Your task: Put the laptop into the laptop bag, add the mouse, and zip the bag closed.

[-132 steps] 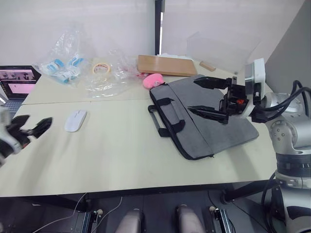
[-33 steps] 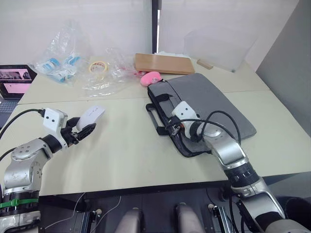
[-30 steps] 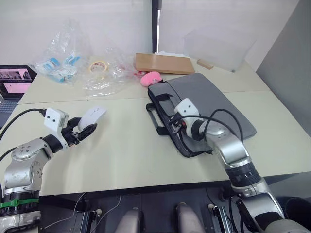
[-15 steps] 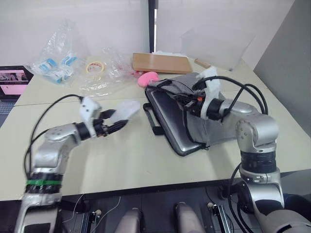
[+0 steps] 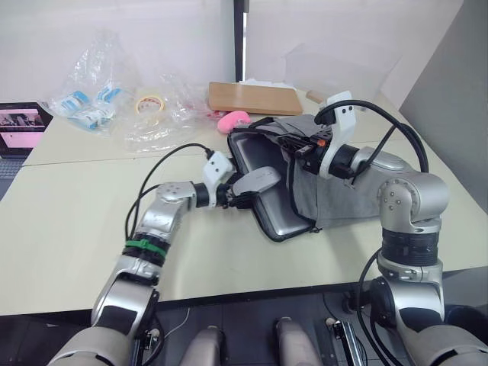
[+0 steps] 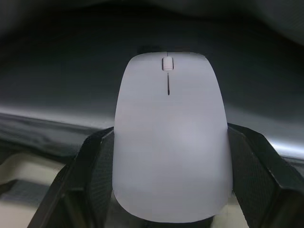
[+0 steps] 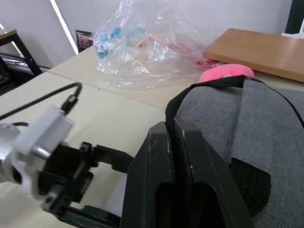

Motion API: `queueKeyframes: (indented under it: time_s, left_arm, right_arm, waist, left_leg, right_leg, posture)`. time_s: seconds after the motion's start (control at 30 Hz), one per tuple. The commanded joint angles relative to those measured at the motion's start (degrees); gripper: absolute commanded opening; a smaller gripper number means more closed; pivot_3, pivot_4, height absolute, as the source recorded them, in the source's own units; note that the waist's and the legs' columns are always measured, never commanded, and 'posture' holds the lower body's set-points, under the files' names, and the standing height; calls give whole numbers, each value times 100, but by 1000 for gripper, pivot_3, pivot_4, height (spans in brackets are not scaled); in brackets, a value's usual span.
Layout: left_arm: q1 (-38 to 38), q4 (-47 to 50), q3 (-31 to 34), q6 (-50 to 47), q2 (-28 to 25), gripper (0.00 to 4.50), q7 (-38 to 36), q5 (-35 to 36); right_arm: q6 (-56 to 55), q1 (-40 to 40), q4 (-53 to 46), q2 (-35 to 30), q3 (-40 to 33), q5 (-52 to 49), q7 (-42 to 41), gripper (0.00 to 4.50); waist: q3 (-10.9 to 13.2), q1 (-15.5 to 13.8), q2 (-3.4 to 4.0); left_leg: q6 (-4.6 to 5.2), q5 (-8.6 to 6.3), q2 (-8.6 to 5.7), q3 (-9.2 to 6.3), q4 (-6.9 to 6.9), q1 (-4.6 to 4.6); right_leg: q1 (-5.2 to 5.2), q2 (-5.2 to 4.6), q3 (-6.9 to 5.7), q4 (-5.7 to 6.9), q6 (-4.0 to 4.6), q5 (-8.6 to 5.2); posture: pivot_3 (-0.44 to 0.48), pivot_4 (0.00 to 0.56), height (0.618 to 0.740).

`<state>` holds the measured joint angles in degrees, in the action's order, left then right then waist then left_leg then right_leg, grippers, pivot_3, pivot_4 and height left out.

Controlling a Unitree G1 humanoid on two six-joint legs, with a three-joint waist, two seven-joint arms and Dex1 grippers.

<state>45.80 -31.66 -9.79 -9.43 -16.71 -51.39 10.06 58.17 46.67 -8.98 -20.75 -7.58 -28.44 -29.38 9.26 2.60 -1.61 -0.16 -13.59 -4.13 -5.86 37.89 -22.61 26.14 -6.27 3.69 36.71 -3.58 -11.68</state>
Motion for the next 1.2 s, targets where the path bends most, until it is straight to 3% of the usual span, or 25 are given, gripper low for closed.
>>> queueKeyframes:
  time_s: [0.03, 0.23, 0.47, 0.83, 0.9, 0.97, 1.2]
  left_arm:
    - [374, -473, 71, 426, 271, 2826, 136, -129]
    - [1075, -1665, 115, 759, 778, 2826, 279, -315]
    - [1426, -2537, 249, 1014, 1017, 2826, 334, -403]
    - [1652, -2972, 428, 1385, 1201, 2826, 388, -500]
    - [1637, -2943, 462, 1448, 1188, 3884, 371, -497]
    - [1615, -2910, 506, 1460, 1165, 4470, 357, -479]
    - [1300, -2307, 860, 1405, 1044, 4470, -129, -81]
  right_arm:
    - [-51, 154, -410, -41, -237, -252, 86, 10]
    - [-78, 144, -374, -100, -250, -312, 191, 10]
    - [-151, 118, -334, -138, -219, -333, 272, 10]
    - [-193, 96, -302, -162, -191, -314, 270, 10]
    - [-197, 92, -300, -159, -193, -314, 272, 0]
    - [-208, 90, -288, -161, -190, -305, 271, 0]
    - [-308, 99, -169, -158, -159, -274, 219, 0]
  waist:
    - [0, -4, 0]
    - [0, -14, 0]
    - [0, -9, 0]
    - [0, -14, 0]
    - [0, -15, 0]
    - [0, -14, 0]
    - [0, -10, 0]
  left_leg:
    - [0, 0, 0, 0, 0, 0]
    - [2, 0, -3, 7, 5, -12]
    - [5, -1, -3, 8, 6, -14]
    - [7, -3, -5, 7, 17, -21]
    - [7, -3, -5, 7, 18, -21]
    - [7, -3, -5, 6, 18, -22]
    - [7, -3, -4, 5, 18, -21]
  right_leg:
    - [1, 0, 0, 0, 0, 0]
    - [1, -1, -3, 0, -5, 3]
    - [1, 0, -4, 3, -7, 4]
    - [0, 0, -5, 4, -12, 7]
    - [0, 0, -5, 4, -12, 7]
    - [1, 0, -5, 5, -12, 7]
    - [1, 0, -5, 6, -12, 7]
  posture:
    - [0, 150, 740]
    - [0, 150, 740]
    - [0, 150, 740]
    - [0, 150, 740]
    - [0, 150, 740]
    - [0, 150, 740]
    - [0, 150, 740]
